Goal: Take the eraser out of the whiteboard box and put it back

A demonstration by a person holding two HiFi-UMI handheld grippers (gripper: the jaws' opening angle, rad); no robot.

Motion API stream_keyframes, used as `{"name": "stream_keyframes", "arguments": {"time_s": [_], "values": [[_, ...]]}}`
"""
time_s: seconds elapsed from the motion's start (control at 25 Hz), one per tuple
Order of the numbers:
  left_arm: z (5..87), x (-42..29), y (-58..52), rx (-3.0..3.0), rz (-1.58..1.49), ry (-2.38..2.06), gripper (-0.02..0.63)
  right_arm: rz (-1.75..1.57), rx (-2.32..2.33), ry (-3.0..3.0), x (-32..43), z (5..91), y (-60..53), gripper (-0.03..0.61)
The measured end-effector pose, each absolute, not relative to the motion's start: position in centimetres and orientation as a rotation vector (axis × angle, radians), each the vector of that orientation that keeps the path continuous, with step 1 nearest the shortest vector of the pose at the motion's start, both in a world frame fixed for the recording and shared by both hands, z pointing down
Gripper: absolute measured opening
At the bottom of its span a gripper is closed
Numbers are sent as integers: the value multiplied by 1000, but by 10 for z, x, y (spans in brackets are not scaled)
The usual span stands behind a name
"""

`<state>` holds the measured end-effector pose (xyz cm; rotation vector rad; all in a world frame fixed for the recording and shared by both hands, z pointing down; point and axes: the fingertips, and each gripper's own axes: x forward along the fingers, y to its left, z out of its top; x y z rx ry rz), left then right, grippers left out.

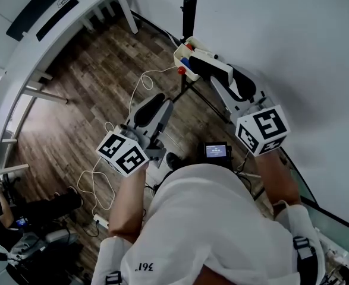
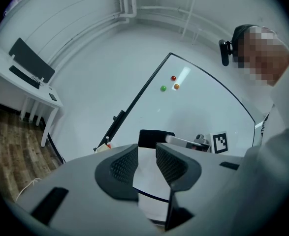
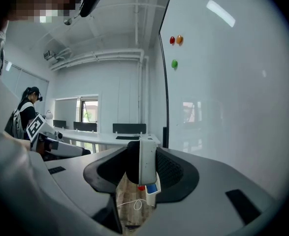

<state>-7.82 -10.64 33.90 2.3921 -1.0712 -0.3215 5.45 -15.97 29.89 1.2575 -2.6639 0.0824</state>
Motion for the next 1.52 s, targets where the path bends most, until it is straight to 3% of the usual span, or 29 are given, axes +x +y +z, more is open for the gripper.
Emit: {"name": "stream_keyframes", "arguments": {"time_s": [1.52], "values": [[399,-80,-49,2252,-225,-1063,118,378,1249,-2661,89,353,-99,192]]}}
